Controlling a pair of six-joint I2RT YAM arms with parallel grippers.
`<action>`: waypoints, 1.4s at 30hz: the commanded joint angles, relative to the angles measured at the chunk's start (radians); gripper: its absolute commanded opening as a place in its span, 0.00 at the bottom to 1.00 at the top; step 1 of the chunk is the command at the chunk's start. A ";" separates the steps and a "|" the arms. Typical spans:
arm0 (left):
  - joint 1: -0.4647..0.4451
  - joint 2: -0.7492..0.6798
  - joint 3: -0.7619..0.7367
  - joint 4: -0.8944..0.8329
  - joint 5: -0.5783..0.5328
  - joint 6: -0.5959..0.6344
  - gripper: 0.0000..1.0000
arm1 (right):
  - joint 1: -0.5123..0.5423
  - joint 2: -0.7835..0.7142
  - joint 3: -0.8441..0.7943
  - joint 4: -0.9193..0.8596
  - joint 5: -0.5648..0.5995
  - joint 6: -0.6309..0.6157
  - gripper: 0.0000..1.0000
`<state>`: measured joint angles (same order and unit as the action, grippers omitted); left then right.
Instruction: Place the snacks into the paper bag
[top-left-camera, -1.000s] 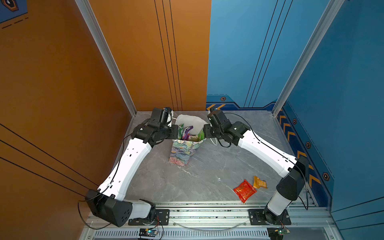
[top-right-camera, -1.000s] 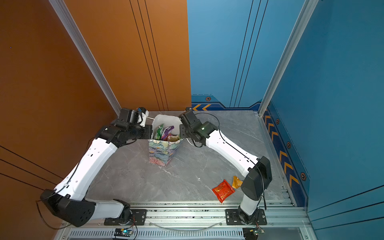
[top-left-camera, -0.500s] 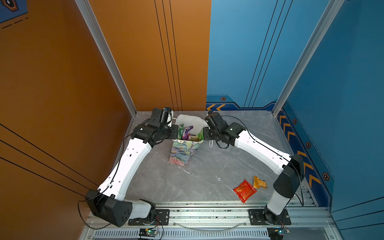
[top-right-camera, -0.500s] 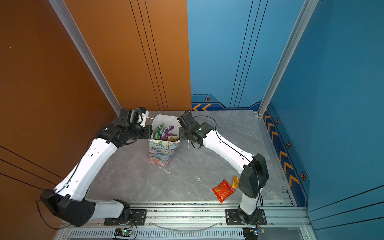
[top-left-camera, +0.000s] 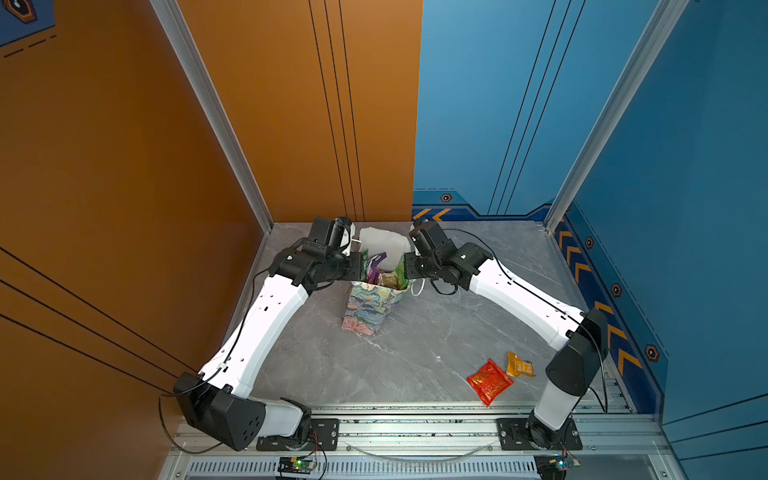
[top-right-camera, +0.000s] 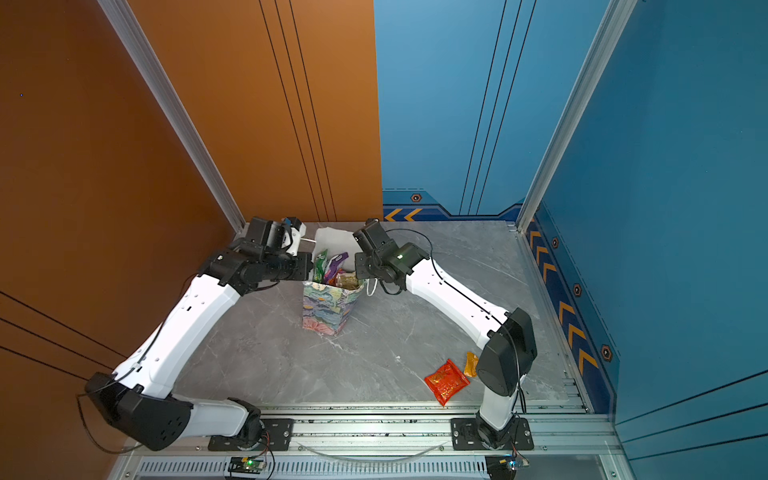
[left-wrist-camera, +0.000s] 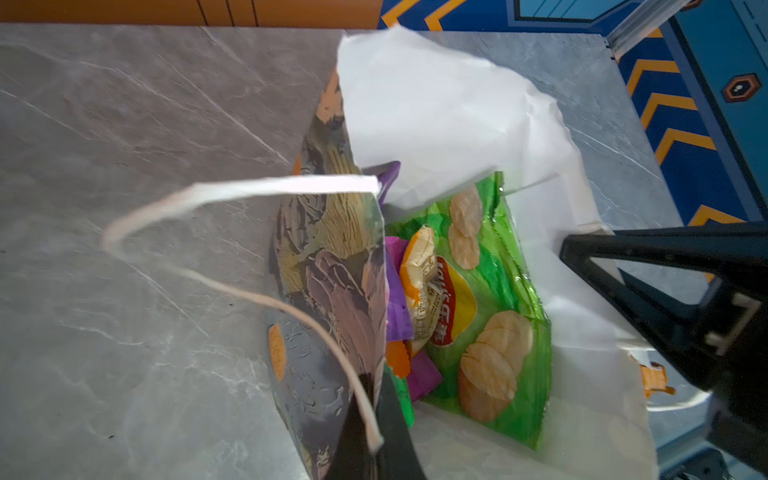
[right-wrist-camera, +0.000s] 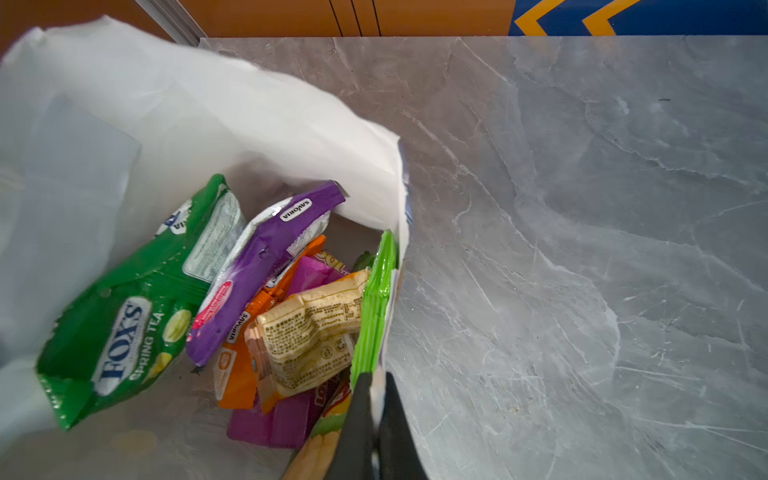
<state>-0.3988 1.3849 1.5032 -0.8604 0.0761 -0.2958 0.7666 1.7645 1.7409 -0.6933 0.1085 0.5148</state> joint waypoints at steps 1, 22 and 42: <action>-0.057 0.047 0.101 -0.015 0.094 -0.063 0.04 | 0.007 -0.072 0.046 0.007 0.005 -0.036 0.00; -0.334 0.248 0.299 -0.086 -0.124 -0.046 0.01 | -0.113 -0.336 -0.316 0.095 0.026 0.036 0.00; -0.370 0.186 0.114 0.063 -0.130 -0.015 0.00 | -0.174 -0.583 -0.454 0.114 0.162 0.019 0.61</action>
<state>-0.7650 1.5894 1.6264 -0.8253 -0.0425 -0.3313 0.6136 1.2476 1.3251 -0.5884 0.2184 0.5461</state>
